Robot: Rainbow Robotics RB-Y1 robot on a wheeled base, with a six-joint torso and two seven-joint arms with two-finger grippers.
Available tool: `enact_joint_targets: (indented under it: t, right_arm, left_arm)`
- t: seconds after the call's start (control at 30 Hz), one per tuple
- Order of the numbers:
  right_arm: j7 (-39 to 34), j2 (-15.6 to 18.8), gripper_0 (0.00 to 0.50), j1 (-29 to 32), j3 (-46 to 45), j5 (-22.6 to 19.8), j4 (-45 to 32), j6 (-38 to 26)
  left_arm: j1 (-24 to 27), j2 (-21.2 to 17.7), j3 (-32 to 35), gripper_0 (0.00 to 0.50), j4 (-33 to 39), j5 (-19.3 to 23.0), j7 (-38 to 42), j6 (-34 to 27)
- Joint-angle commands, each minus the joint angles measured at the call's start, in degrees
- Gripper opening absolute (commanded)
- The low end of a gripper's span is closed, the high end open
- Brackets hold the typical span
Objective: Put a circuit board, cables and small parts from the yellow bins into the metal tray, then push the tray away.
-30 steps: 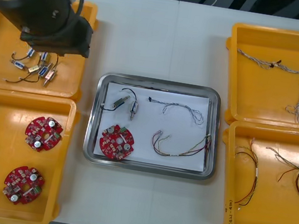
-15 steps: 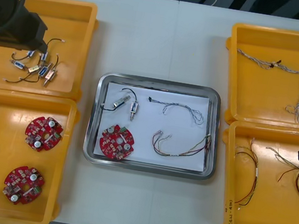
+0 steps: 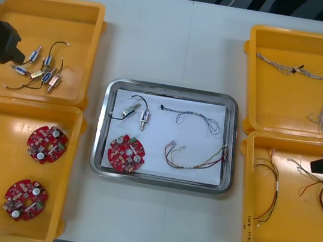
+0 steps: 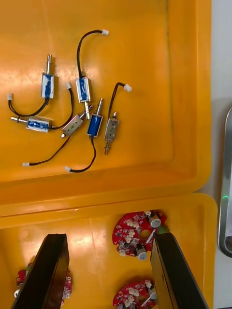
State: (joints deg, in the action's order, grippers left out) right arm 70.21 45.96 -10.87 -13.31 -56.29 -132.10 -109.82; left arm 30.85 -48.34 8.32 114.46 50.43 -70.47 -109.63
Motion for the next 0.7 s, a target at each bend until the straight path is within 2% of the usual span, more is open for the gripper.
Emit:
enact_joint_targets:
  t: [0.03, 0.17, 0.43, 0.7]
  right_arm:
    - [0.98, 2.21, 0.5, -6.79, 7.95, -0.75, -1.76, -0.18]
    - [1.07, 2.21, 0.5, -10.83, 14.19, -0.84, -1.76, -0.18]
    - [1.42, 1.5, 0.5, -17.43, 25.44, 2.15, -1.76, 0.22]
    - [3.44, -2.1, 0.5, -23.75, 35.9, 4.26, -1.14, 0.49]
  left_arm:
    - [-4.39, -3.16, 4.24, 0.5, 3.05, 1.17, -1.95, -0.37]
    - [-7.12, -3.25, 6.53, 0.5, 4.19, 1.69, -2.66, -0.37]
    - [-11.95, -3.95, 9.96, 0.5, 5.51, 2.84, -3.53, -0.37]
    - [-17.49, -4.39, 12.59, 0.5, 8.06, 3.89, -3.71, -0.37]
